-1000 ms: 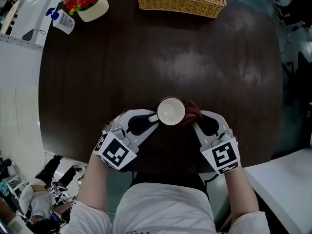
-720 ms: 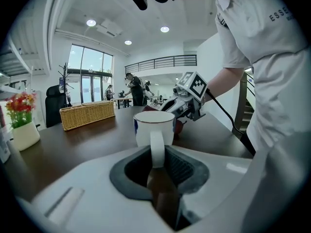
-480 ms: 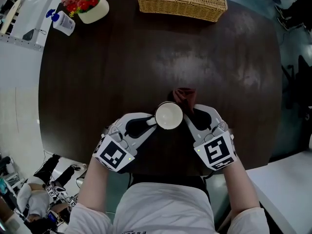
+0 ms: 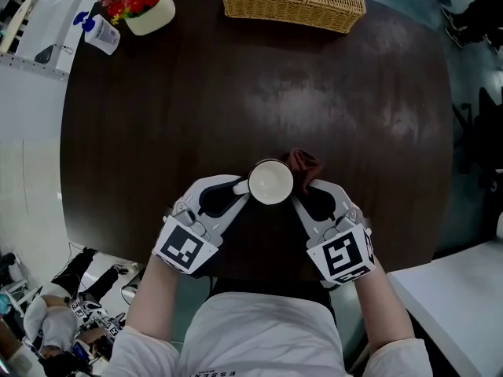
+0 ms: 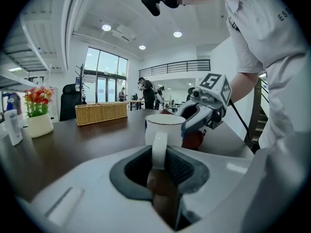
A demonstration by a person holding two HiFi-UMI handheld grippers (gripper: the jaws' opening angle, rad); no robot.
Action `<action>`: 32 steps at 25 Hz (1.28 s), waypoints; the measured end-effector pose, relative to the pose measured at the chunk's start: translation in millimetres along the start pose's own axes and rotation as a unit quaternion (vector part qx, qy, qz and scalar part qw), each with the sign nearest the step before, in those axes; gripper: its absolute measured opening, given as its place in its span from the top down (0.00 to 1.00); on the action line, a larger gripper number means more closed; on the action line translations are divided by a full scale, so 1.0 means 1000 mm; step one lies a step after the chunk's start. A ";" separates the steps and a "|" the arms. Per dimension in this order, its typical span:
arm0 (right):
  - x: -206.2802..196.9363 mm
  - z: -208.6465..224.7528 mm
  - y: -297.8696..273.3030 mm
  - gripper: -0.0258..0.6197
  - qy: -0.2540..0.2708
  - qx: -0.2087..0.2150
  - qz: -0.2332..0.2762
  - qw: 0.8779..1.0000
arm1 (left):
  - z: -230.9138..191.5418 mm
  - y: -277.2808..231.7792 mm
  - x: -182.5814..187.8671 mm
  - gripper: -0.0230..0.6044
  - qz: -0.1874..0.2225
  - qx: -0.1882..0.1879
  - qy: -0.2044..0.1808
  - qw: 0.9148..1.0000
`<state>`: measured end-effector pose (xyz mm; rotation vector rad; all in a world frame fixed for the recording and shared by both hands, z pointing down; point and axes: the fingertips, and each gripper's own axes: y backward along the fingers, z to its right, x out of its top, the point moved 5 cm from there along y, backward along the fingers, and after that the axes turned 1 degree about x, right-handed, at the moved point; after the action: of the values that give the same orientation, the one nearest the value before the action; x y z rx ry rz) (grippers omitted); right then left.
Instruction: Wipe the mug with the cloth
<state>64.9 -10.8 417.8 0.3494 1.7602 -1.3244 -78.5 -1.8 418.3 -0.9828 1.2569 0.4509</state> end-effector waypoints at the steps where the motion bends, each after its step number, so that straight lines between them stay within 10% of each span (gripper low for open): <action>1: -0.002 -0.005 0.001 0.84 -0.006 -0.001 -0.002 1.000 | 0.000 0.001 -0.001 0.84 0.002 0.001 0.001 1.000; 9: -0.007 -0.044 0.013 0.84 -0.018 0.032 -0.001 0.999 | -0.001 0.003 -0.003 0.84 0.001 -0.011 -0.015 1.000; 15: -0.001 0.005 0.024 0.84 0.012 0.017 0.007 1.000 | -0.004 0.006 -0.009 0.84 -0.026 -0.066 -0.045 0.996; 20: 0.023 0.046 -0.001 0.84 0.094 0.091 -0.001 0.991 | -0.011 0.002 -0.004 0.84 -0.034 -0.098 -0.058 0.993; 26: 0.056 0.060 -0.047 0.84 0.194 0.214 0.012 0.957 | -0.018 -0.002 0.001 0.84 -0.051 -0.134 -0.066 0.988; 32: 0.068 0.059 -0.076 0.84 0.294 0.329 -0.007 0.897 | -0.023 -0.004 -0.002 0.84 -0.059 -0.149 -0.058 0.985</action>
<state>2.9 -111.1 410.2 1.2236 1.7112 -1.9503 -89.7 -22.0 421.5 -1.2576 1.0380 0.6059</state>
